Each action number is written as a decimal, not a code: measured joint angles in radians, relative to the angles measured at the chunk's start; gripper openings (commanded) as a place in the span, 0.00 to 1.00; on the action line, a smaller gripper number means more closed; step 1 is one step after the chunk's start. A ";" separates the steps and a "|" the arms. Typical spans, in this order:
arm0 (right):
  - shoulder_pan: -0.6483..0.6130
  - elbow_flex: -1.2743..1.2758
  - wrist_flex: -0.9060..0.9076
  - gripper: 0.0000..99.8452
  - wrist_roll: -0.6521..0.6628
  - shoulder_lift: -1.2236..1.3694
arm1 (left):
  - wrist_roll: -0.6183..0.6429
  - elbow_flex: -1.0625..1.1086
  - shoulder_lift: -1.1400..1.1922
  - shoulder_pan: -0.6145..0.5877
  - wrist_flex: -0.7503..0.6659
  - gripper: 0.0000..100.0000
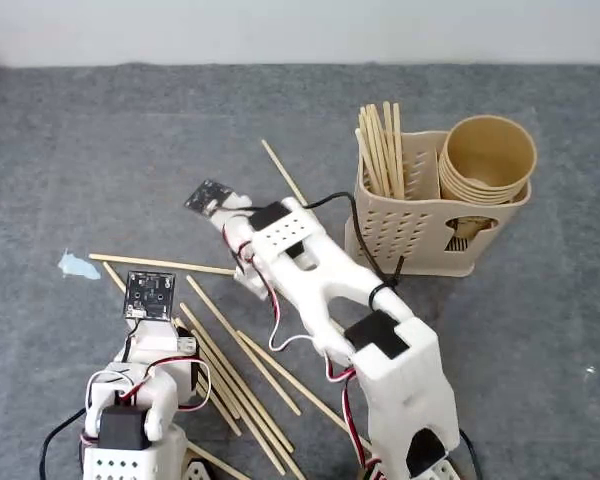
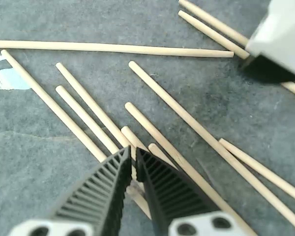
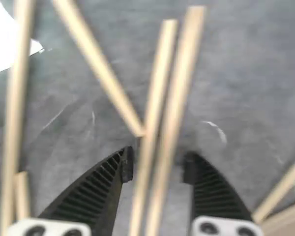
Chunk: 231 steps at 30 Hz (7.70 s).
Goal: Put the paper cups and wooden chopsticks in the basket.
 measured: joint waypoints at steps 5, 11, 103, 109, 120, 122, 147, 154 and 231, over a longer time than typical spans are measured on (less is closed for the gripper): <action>0.005 -0.055 0.025 0.01 0.002 0.026 | 0.000 0.000 0.000 0.000 0.000 0.01; 0.003 -0.071 0.078 0.01 0.002 0.031 | 0.000 0.000 0.000 0.000 0.000 0.01; 0.144 -0.011 -0.169 0.22 -0.190 -0.353 | 0.000 0.000 0.000 -0.002 0.000 0.01; 0.144 -0.201 -0.166 0.22 -0.190 -0.078 | 0.000 0.000 0.000 -0.002 0.000 0.01; 0.210 -0.537 -0.166 0.22 -0.190 0.308 | 0.000 0.000 0.000 -0.002 0.000 0.01; 0.224 -0.575 -0.166 0.22 -0.189 0.345 | 0.000 0.000 0.000 -0.002 0.000 0.01; 0.160 -0.632 0.262 0.01 -0.141 0.272 | 0.000 0.000 0.000 0.000 0.000 0.01; 0.091 -0.632 0.457 0.01 -0.141 0.245 | 0.000 0.000 0.000 -0.002 0.000 0.01; 0.002 0.091 0.517 0.01 -0.143 -0.273 | 0.000 0.000 0.000 0.000 0.000 0.01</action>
